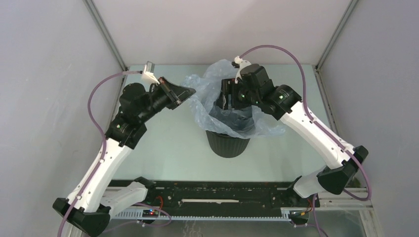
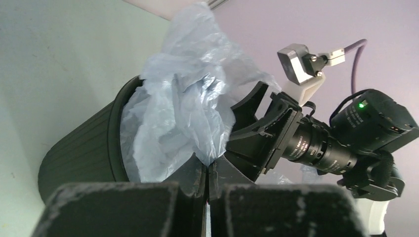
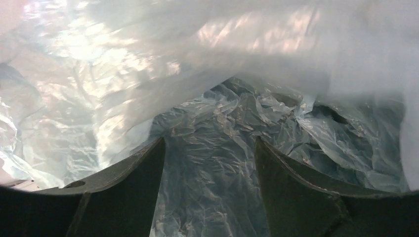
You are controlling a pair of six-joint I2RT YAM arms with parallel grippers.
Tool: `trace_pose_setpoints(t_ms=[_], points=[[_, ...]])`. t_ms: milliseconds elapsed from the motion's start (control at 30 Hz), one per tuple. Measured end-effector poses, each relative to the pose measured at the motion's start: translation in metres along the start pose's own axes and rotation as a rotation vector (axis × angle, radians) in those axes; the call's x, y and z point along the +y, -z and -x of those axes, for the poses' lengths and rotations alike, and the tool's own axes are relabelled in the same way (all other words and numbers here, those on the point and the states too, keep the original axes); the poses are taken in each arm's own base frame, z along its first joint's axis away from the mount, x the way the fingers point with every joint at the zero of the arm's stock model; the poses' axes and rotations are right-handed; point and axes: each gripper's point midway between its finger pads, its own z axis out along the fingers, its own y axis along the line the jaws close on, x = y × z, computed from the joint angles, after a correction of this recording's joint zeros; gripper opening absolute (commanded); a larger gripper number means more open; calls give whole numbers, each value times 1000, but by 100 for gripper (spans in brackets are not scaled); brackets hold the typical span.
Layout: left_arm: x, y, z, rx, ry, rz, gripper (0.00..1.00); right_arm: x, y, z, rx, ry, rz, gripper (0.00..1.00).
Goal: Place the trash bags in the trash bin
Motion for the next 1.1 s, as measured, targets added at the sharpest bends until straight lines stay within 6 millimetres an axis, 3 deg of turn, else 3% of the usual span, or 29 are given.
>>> trace_pose_setpoints(t_ms=[100,300,400,533,733,833,933,1033,1100], points=[[-6,3,2,-8,7,-25,0,4,3,-2,5,-23,20,75],[-18,7,5,-17,22,-68,0,-4,-2,-27,85,-40,-8,76],[-22,10,6,-25,24,-80,0,-1,4,-28,90,-48,2,77],[-22,13,5,-29,31,-86,0,14,19,-15,40,-89,69,79],[-20,12,2,-25,46,-86,0,42,54,21,-122,-155,184,82],[-23,12,2,-23,55,-93,0,41,54,40,-208,-177,171,76],[-27,12,0,-20,60,-105,0,35,35,48,-239,-192,126,67],[-32,12,-3,-11,66,-121,0,24,2,40,-223,-187,67,45],[-33,11,-4,-14,72,-128,0,13,-19,20,-175,-170,21,29]])
